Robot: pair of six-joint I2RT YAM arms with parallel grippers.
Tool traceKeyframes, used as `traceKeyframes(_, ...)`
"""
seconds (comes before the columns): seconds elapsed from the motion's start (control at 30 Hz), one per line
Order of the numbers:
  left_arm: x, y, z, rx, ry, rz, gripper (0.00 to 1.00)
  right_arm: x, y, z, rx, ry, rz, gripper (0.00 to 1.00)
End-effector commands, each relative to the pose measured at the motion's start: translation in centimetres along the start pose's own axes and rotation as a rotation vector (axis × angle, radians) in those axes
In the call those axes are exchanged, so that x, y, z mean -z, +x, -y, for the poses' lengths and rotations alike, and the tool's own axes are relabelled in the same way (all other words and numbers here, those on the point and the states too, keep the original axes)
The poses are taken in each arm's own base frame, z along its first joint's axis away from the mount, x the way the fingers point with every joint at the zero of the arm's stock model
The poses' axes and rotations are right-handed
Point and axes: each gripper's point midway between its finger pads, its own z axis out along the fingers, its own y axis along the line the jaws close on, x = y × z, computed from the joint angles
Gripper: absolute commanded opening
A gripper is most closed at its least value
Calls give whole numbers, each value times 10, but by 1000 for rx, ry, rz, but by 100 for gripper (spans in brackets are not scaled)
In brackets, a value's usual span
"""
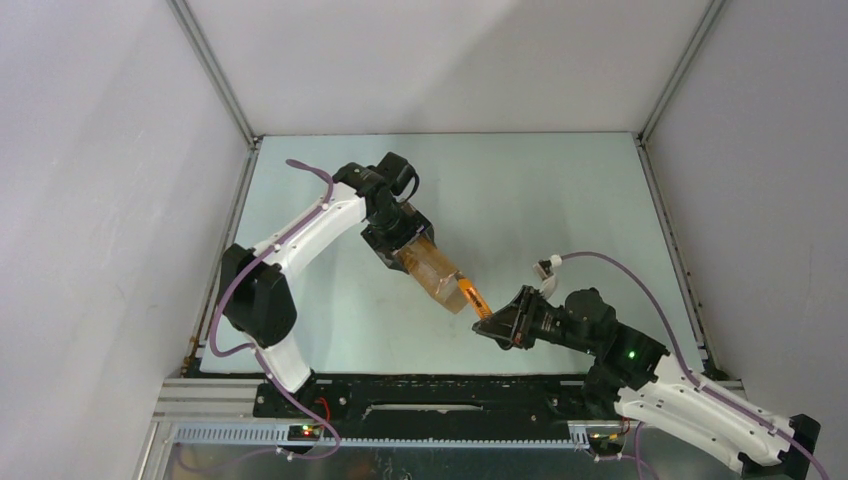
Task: Unpack the express box
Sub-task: Cut the express box at the center of the board.
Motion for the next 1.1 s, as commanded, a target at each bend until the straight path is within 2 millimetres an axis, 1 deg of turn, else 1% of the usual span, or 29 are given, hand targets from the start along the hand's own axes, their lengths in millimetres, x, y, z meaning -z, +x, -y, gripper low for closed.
traceKeyframes(0.0, -1, 3, 0, 13, 5, -16, 51, 6, 13, -24, 54, -112, -98, 0)
traceKeyframes(0.27, -1, 4, -3, -1, -3, -24, 51, 12, 13, -25, 60, -132, -166, 0)
traceKeyframes(0.47, 1, 8, -4, -28, -5, -23, 51, 15, 1, -22, 55, -114, -159, 0)
traceKeyframes(0.6, -1, 12, -6, -41, -12, -30, 51, 14, -5, -26, 54, -133, -177, 0)
traceKeyframes(1.07, -2, 17, -7, -71, -27, -43, 50, 8, 2, -34, 76, -161, -308, 0)
